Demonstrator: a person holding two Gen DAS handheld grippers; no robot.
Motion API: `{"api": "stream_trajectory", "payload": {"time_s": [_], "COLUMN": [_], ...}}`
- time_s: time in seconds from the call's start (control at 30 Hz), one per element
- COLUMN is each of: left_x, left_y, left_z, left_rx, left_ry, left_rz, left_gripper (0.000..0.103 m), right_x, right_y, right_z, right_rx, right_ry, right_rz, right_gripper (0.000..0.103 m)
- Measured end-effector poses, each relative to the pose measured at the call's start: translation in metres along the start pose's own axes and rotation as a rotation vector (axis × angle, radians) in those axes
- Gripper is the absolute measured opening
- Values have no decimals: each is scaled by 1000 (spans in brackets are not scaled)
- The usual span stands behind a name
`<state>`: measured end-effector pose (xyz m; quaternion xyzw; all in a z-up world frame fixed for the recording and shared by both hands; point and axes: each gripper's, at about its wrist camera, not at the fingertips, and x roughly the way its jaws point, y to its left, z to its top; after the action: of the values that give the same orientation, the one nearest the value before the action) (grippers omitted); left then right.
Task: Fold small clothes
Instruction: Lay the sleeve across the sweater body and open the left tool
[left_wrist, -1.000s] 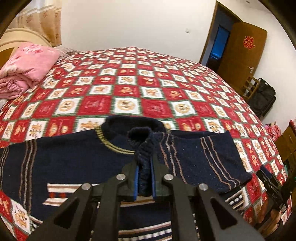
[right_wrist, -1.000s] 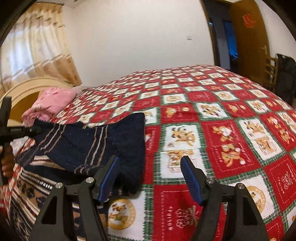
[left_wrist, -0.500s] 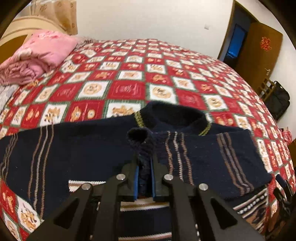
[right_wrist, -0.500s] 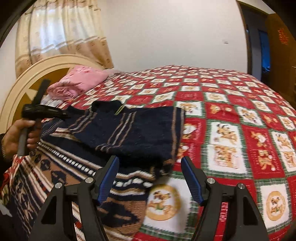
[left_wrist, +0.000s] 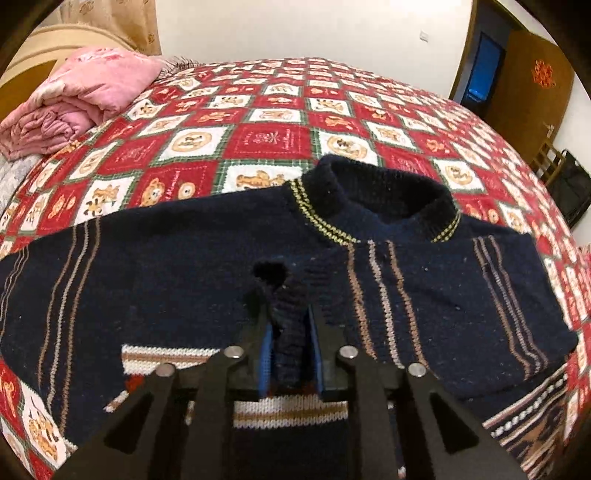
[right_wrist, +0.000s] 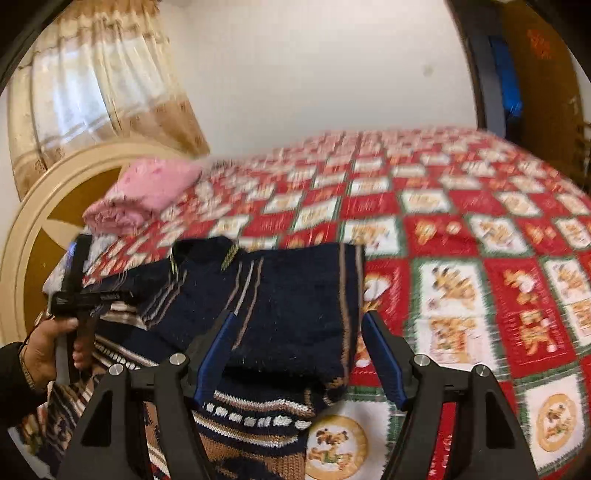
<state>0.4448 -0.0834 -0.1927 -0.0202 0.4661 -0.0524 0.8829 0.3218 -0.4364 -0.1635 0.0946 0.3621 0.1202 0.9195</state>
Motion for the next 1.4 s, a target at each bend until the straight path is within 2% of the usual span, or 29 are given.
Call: {"api": "stream_trajectory", "payload": {"time_s": [0.07, 0.13, 0.17, 0.23, 0.3, 0.4, 0.47, 0.57, 0.6, 0.67, 0.7, 0.77, 0.9, 1.03, 1.17, 1.33, 1.4], "left_x": [-7, -10, -10, -11, -15, -17, -17, -23, -25, -26, -26, -26, -27, -42, -60, -75, -80], "left_y": [2, 2, 2, 3, 7, 14, 18, 23, 25, 28, 31, 37, 48, 61, 77, 106, 118], "left_z": [-2, -9, -14, -27, -32, -34, -33, -33, -32, -33, -33, -36, -45, -53, -59, -67, -72], "left_rx": [6, 43, 68, 107, 113, 99, 80, 45, 40, 32, 24, 16, 9, -16, -10, -15, -27], "left_ry": [-16, -11, 1, 17, 10, 11, 13, -6, -17, -27, -27, -21, -8, -31, -83, -113, -123], "left_rz": [5, 42, 58, 79, 65, 53, 48, 19, 18, 23, 22, 12, -1, -18, 40, 115, 139], "left_gripper": [37, 41, 41, 42, 42, 43, 43, 45, 51, 59, 59, 59, 59, 59, 70, 76, 80], "right_x": [15, 27, 26, 22, 7, -5, -1, 20, 30, 50, 62, 60, 55, 47, 63, 107, 124], "right_y": [3, 6, 11, 9, 11, 32, 50, 67, 66, 60, 55, 61, 75, 98, 143, 170, 174], "right_z": [-9, -21, -27, -30, -25, -8, 3, 9, 8, 1, -8, -19, -24, -17, -1, 8, 3], "right_rx": [-8, -50, -102, -95, -62, -100, -127, -164, -157, -120, -102, -170, -232, -227, -276, -228, -200], "right_ry": [96, 199, 204, 222, 168, 81, 57, 69, 89, 159, 214, 181, 205, 169, 118, 139, 187], "right_rz": [24, -21, -88, -94, -65, -93, -73, -98, -113, -126, -128, -171, -217, -180, -201, -192, -186], "right_gripper": [71, 71, 71, 71, 71, 71, 71, 71, 71, 71, 71, 71, 71, 71, 71, 71, 71]}}
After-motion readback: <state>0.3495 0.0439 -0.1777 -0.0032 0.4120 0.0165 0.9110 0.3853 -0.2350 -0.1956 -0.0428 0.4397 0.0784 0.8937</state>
